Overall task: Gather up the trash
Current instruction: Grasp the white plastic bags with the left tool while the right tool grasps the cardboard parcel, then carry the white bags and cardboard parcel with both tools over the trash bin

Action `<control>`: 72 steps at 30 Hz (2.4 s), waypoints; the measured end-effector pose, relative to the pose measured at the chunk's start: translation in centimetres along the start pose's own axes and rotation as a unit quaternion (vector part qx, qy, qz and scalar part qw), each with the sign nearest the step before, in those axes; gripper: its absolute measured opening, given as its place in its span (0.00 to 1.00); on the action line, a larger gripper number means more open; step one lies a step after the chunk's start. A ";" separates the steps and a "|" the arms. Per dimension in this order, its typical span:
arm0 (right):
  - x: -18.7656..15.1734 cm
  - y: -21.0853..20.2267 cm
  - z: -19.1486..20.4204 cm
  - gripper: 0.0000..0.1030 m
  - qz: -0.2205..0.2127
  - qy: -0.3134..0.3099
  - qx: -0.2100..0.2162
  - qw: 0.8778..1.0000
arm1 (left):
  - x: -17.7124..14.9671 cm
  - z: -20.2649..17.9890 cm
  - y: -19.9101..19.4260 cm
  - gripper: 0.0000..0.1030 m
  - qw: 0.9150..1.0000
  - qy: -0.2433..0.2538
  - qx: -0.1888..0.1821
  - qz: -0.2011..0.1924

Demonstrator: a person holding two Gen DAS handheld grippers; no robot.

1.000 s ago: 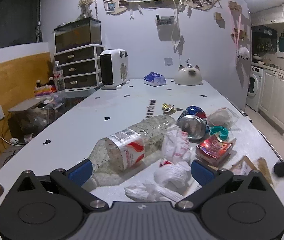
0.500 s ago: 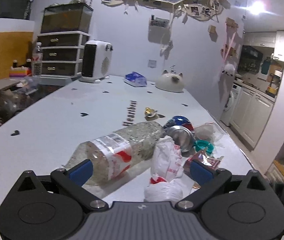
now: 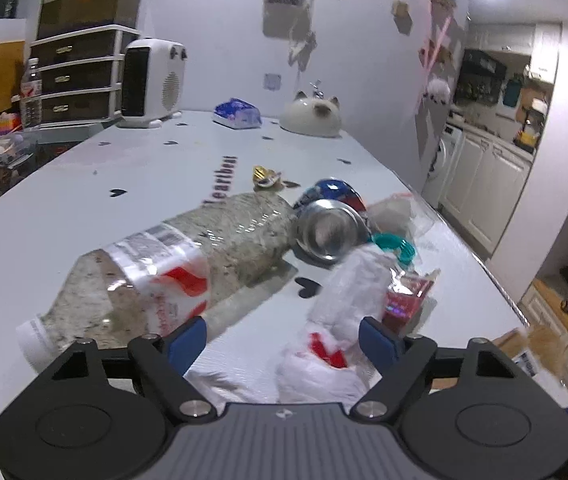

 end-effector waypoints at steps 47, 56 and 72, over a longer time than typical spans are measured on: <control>-1.4 -2.4 -6.0 0.44 -0.031 0.058 -0.011 0.998 | -6.9 -8.3 -6.7 0.58 0.999 0.001 -0.035 0.007; -0.2 -6.2 -7.6 0.41 -0.107 0.007 -0.036 0.994 | -6.0 -8.7 -9.1 0.58 1.000 0.005 0.001 -0.025; -0.3 -13.1 -13.7 0.41 -0.174 0.007 -0.076 0.982 | -3.7 -17.6 -9.6 0.58 0.997 0.034 -0.034 -0.061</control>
Point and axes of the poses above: each gripper's, at about its wrist camera, not at the fingertips, and y roughly the way its jaws point, z to its left, x to its top, the point moved 8 cm from there along y, roughly the way its jaws point, and after that the axes turned 1 degree about -x, right-handed, at the moved point
